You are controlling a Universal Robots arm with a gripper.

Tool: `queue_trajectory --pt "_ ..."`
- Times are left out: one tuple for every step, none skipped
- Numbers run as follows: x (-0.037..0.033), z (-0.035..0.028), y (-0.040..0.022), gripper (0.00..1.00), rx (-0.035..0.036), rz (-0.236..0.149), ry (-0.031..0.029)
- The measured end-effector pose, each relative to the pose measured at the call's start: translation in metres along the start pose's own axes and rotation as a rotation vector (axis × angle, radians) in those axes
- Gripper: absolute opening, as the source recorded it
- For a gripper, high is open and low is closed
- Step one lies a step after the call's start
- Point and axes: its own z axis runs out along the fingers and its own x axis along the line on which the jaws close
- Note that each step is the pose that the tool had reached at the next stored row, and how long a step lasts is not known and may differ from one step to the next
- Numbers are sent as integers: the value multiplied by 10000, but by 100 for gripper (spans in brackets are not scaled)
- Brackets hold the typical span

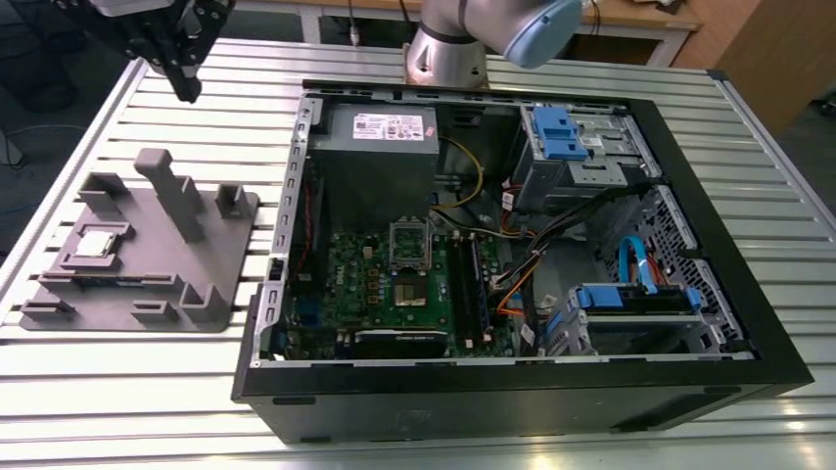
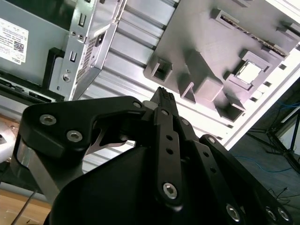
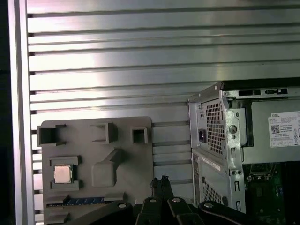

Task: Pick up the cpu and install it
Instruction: 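Reach for the cpu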

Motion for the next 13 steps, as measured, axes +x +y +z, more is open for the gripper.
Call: queue_trajectory --pt "23 -1 -2 11 -4 1 -4" --pt "46 -1 -4 11 -8 1 -8" --pt "70 -2 -5 11 -14 1 -12" --pt "93 -2 -7 11 -19 1 -16" --pt "117 -3 -9 11 -25 1 -20" --pt "140 -4 -10 11 -30 1 -23" --pt "164 -5 -12 11 -36 1 -28" --pt "189 -6 -14 11 -42 1 -33" --pt "213 -6 -16 11 -47 1 -37" --pt "237 -7 -18 11 -52 0 -42" --pt "262 -8 -20 11 -57 0 -46" --pt "286 -9 -22 11 -64 1 -51" --pt "311 -9 -23 11 -70 1 -57"
